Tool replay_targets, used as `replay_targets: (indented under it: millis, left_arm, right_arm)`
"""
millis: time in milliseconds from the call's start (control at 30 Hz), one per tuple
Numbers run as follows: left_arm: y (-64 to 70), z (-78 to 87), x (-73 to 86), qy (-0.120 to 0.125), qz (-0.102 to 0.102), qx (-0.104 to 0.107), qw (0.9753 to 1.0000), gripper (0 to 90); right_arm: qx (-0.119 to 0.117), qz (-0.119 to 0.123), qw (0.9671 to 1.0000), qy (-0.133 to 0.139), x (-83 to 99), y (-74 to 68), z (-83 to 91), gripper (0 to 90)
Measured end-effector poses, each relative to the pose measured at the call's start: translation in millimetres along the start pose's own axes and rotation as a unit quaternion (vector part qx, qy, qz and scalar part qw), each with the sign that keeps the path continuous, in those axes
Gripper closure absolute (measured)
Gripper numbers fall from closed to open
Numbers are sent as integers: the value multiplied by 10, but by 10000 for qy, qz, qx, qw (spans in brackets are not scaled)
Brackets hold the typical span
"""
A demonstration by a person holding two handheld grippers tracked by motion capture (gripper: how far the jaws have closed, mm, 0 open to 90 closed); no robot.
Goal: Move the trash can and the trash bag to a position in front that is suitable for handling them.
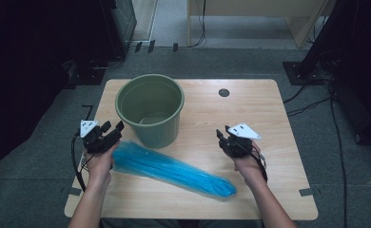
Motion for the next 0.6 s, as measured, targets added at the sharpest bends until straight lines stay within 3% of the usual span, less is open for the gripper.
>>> replay_targets:
  millis: [33,67,300,400,533,567,600]
  left_arm:
    - [17,-20,-17,87,-51,-85,9999,461]
    - [53,-68,-41,180,-161,-261,9994,508]
    - [146,-208,-71,156,-229,-305,9992,625]
    - [150,-252,-67,155,-272,-309,9990,667]
    - [194,-319,-35,161,-302,-353,9988,749]
    - [194,-319,-35,161,-302,-353,9988,763]
    - [216,-329,-35,155,-295,-355,9988,766]
  right_arm:
    - [0,0,10000,0,0,0,0,664]
    - [-71,-21,10000,-7,-65,-50,-136,706]
    - [-93,-226,9997,-30,-277,-159,-478,746]
    - [-131,-275,9995,-2,-346,-194,-542,762]
    - [118,-38,9999,89,-576,-275,-727,721]
    - [118,-38,9999,89,-576,-275,-727,721]
    - [115,-119,9998,149,-685,-293,-839,760]
Point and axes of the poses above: each handheld gripper's, and its own axes: z roughly backward along the jaws, x roughly out of its underside, y roughly to its right, the point moved 1 cm from there along -z, roughly forward along the jaws, and after that the axes turned 10 degrees about -x, right-handed, at the moved point
